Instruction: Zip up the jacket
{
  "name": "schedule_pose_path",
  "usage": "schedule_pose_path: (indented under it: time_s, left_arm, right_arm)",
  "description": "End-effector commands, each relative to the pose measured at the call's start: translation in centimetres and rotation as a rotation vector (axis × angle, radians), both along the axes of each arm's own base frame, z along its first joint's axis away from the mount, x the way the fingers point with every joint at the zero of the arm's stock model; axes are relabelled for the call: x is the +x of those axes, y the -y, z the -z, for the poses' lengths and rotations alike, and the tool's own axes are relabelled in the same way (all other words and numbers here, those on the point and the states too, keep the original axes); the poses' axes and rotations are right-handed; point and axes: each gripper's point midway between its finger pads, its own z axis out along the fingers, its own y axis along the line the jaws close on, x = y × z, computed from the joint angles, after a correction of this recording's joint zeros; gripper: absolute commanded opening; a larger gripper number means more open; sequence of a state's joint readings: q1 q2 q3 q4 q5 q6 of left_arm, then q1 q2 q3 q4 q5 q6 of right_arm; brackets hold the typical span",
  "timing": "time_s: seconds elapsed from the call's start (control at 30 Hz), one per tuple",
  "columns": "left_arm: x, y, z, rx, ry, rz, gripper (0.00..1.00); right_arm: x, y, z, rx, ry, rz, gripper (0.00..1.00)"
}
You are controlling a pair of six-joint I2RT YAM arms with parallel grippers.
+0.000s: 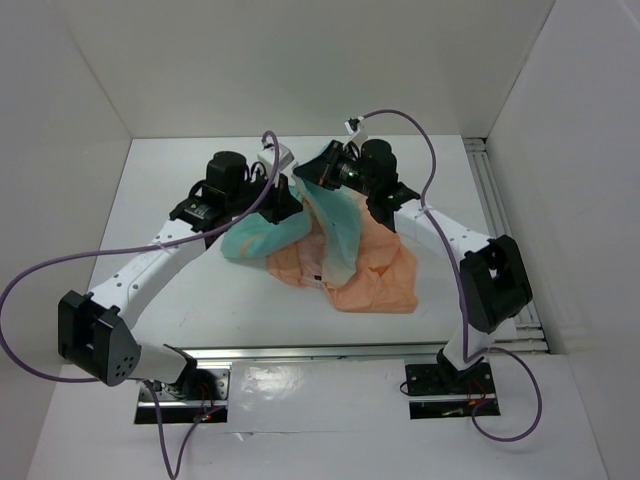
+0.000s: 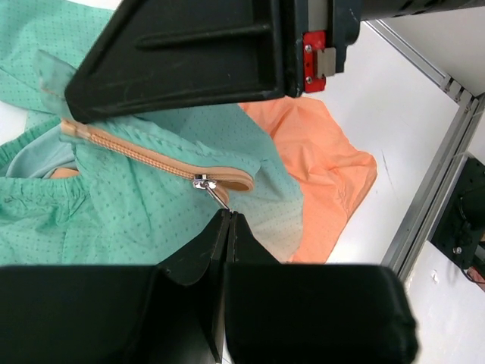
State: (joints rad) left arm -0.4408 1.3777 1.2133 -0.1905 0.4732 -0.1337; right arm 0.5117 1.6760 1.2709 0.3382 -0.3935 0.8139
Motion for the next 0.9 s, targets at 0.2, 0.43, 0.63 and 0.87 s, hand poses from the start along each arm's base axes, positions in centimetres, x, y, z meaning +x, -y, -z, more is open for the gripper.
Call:
schedule_pose_path:
  time_s: [0.2, 0.43, 0.63, 0.87]
  left_arm:
    - [-4.7, 1.9, 1.6, -0.027, -0.122, 0.146, 0.00]
    - [-6.2, 2.4, 3.8, -0.006, -0.184, 0.160, 0.00]
    - [-8.1, 2.6, 5.7, 0.008, -0.246, 0.170, 0.00]
    - [-12.5, 2.6, 7.7, 0.018, -0.344, 0.196, 0.00]
  right_arm:
    - [6.4, 3.6, -7.2, 0.051, 0.177, 0.198, 0.00]
    - [12.1, 8.4, -11.4, 0.072, 0.260, 0.316, 0.00]
    - [16.5, 14.3, -15.7, 0.072, 0.315, 0.448, 0.00]
    - [19.8, 21.9, -18.7, 0.108, 0.370, 0.593, 0.00]
